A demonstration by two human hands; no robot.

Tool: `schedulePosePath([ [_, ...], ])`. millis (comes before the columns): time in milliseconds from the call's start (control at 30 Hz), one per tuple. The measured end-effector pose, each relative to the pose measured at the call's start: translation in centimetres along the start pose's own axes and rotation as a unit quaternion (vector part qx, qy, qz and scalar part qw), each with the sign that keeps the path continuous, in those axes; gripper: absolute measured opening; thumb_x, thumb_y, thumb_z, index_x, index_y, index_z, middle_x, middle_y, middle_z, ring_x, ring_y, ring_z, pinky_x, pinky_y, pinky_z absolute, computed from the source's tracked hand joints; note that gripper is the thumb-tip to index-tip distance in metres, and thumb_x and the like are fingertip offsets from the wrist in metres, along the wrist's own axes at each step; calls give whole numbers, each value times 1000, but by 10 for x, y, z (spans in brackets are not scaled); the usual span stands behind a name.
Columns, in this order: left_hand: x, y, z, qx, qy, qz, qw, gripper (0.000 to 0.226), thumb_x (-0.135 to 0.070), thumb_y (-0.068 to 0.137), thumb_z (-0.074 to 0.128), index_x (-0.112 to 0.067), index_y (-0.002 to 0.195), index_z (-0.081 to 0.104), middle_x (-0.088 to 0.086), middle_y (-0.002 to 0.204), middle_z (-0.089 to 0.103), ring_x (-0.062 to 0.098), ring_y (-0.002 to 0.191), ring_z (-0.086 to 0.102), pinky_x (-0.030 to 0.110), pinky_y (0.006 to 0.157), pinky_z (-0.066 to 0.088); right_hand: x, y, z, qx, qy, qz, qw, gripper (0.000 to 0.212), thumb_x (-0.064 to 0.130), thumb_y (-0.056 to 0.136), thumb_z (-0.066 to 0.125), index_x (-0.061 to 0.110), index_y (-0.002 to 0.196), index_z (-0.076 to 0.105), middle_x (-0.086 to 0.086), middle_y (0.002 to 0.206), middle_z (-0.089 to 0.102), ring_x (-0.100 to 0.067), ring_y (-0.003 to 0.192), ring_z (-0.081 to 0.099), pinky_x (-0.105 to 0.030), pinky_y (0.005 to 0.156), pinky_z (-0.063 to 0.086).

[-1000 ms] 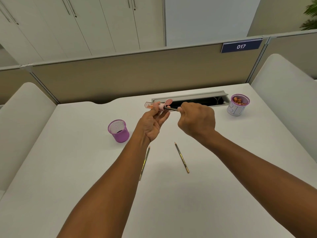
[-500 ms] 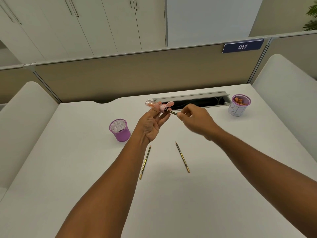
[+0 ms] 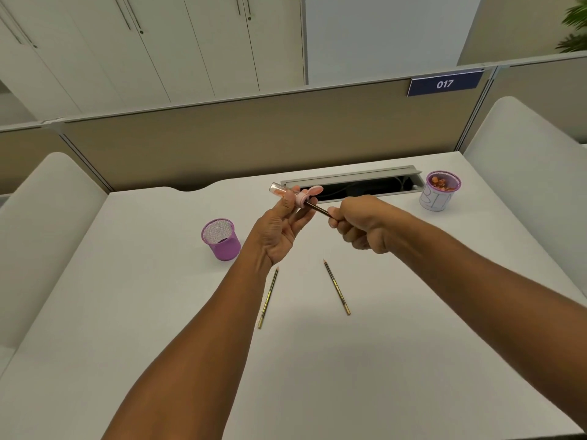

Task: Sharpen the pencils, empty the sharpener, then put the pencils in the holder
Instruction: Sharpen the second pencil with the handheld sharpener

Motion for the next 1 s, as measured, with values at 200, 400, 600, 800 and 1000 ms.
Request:
schedulePosePath([
  [200,0,-2,-3,-41,14,-8,999,24,-19,99,55,-3,117,59,15,109,75,26,98,74,31,74,61,-4,-6,-4,-29,-70,-98,992,32,37,97,48,9,88,63,3,57,51,-10,44,35,-22,40,29],
  [400,7,-5,0,-85,-10,-11,996,18,-19,97,59,-3,103,64,13,91,77,23,84,76,33,70,63,7,-37,5,-331,-438,-479,685,14,17,91,60,8,80,61,-6,73,55,-21,51,39,-28,48,28],
  [600,10,-7,2,-74,-11,-13,997,21,-18,98,58,-1,109,62,12,91,77,22,85,76,32,71,62,5,-28,6,-329,-479,-373,723,23,18,91,53,16,69,50,0,59,49,-16,45,34,-24,45,15],
  [800,7,-13,1,-1,22,-16,1000,27,-20,101,51,-8,125,54,14,119,72,24,103,71,31,85,60,-9,-3,1,42,39,30,998,33,27,100,41,11,76,57,4,48,40,-7,38,24,-19,31,20],
  [1000,7,-11,-2,-56,11,-18,998,31,-19,100,55,-3,126,58,18,121,70,27,99,73,34,82,61,-3,-11,3,-83,-172,-159,969,30,41,93,54,12,88,62,3,65,56,-12,53,44,-24,47,35],
])
Point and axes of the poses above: each hand's wrist, its own y-axis towards the middle knuckle, its own z-axis out of the palm, x = y × z, the point moved 5 cm from there along y, towards the middle knuckle
